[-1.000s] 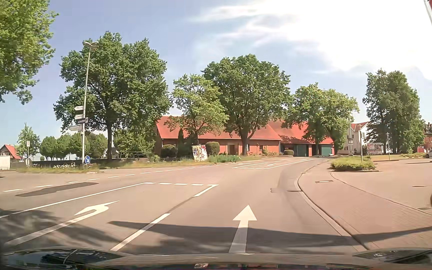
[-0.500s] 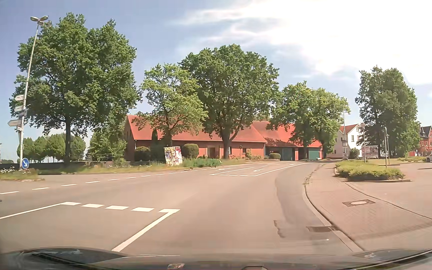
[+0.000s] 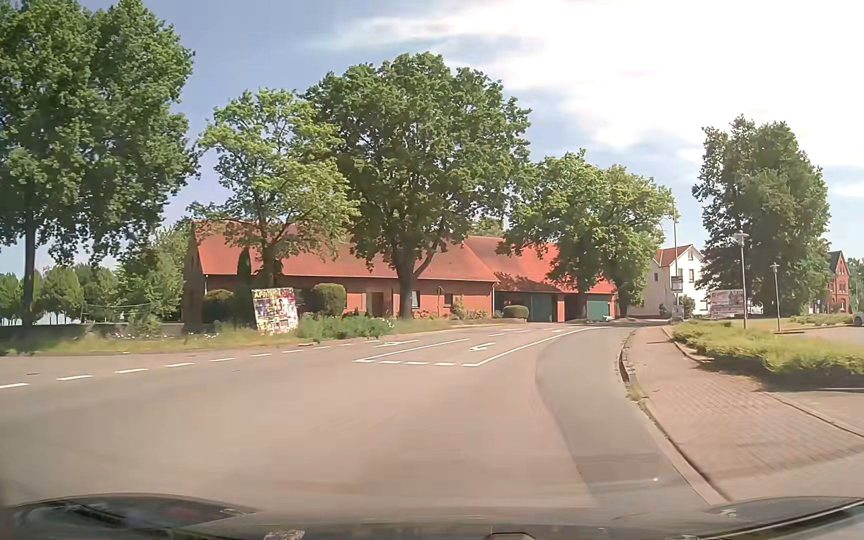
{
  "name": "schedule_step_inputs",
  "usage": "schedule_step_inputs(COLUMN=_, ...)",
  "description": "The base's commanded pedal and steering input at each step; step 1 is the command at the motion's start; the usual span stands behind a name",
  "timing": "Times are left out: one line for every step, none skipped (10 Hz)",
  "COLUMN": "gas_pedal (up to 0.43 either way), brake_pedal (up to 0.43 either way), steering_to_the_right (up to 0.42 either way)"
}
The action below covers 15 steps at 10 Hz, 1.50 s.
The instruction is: Follow the waypoints while adhering to traffic rules and regulations
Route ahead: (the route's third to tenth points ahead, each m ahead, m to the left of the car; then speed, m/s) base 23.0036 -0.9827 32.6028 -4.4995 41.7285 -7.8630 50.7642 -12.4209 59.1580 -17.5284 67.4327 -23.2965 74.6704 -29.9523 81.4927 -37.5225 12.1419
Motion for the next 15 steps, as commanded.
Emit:
schedule_step_inputs(gas_pedal=0.177, brake_pedal=0.0, steering_to_the_right=0.05)
schedule_step_inputs(gas_pedal=0.177, brake_pedal=0.0, steering_to_the_right=0.05)
schedule_step_inputs(gas_pedal=0.177, brake_pedal=0.0, steering_to_the_right=0.051)
schedule_step_inputs(gas_pedal=0.177, brake_pedal=0.0, steering_to_the_right=0.052)
schedule_step_inputs(gas_pedal=0.177, brake_pedal=0.0, steering_to_the_right=0.055)
schedule_step_inputs(gas_pedal=0.177, brake_pedal=0.0, steering_to_the_right=0.057)
schedule_step_inputs(gas_pedal=0.177, brake_pedal=0.0, steering_to_the_right=0.057)
schedule_step_inputs(gas_pedal=0.177, brake_pedal=0.0, steering_to_the_right=0.057)
schedule_step_inputs(gas_pedal=0.177, brake_pedal=0.0, steering_to_the_right=0.055)
schedule_step_inputs(gas_pedal=0.177, brake_pedal=0.0, steering_to_the_right=0.054)
schedule_step_inputs(gas_pedal=0.189, brake_pedal=0.0, steering_to_the_right=0.05)
schedule_step_inputs(gas_pedal=0.189, brake_pedal=0.0, steering_to_the_right=0.047)
schedule_step_inputs(gas_pedal=0.197, brake_pedal=0.0, steering_to_the_right=0.045)
schedule_step_inputs(gas_pedal=0.197, brake_pedal=0.0, steering_to_the_right=0.041)
schedule_step_inputs(gas_pedal=0.197, brake_pedal=0.0, steering_to_the_right=0.04)
